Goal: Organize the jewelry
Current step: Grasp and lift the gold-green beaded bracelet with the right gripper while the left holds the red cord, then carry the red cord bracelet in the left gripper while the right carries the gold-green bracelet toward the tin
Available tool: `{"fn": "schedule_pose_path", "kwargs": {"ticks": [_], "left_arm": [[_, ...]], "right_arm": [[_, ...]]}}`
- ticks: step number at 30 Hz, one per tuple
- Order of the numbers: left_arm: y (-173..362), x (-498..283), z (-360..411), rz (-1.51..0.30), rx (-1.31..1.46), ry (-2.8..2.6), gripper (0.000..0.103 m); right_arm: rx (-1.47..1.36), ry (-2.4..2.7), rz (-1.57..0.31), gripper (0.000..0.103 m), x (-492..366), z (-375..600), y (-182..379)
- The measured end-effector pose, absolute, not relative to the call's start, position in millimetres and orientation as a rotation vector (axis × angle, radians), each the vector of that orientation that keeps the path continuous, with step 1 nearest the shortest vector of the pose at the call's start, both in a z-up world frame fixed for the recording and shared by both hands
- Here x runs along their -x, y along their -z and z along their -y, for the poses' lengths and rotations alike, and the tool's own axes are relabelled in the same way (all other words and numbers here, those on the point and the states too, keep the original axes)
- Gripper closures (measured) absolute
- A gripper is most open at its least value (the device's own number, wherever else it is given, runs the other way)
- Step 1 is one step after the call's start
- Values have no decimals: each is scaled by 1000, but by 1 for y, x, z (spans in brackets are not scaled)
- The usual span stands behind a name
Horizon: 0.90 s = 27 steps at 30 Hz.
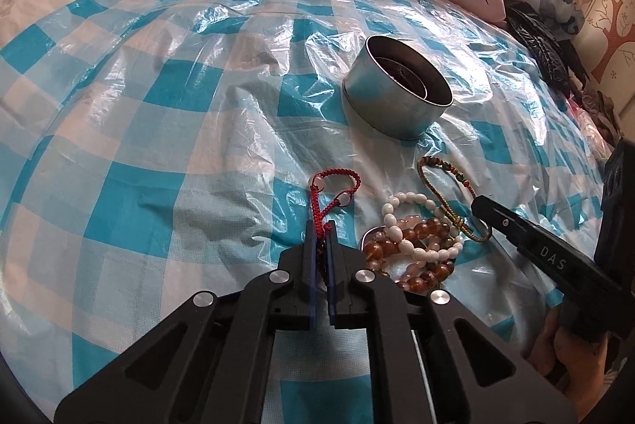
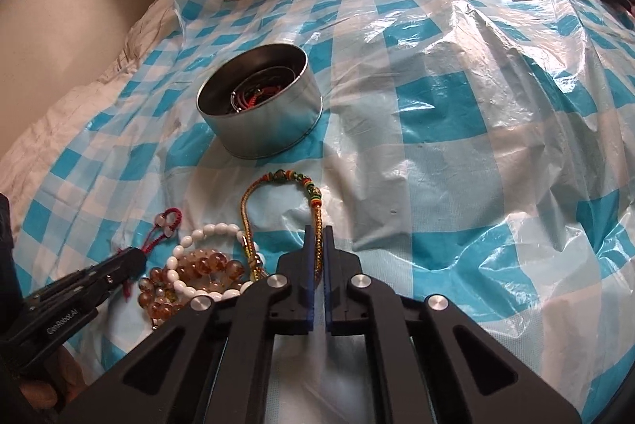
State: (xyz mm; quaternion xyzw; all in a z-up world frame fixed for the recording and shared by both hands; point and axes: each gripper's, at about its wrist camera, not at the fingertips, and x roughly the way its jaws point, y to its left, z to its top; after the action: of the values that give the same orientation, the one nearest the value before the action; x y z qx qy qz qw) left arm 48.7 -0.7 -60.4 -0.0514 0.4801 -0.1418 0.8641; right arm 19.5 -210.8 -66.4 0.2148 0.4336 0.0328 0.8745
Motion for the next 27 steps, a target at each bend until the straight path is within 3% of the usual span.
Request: {"fn": "schedule_pose_path", "kwargs": {"ticks": [14, 27], "left_arm": [[30, -28, 6, -830, 36, 295, 99], [24, -28, -3, -798, 119, 353, 99]], "right_arm": [[-591, -146, -768, 99, -5, 228, 45], [-605, -175, -721, 99, -1, 230, 39]]}}
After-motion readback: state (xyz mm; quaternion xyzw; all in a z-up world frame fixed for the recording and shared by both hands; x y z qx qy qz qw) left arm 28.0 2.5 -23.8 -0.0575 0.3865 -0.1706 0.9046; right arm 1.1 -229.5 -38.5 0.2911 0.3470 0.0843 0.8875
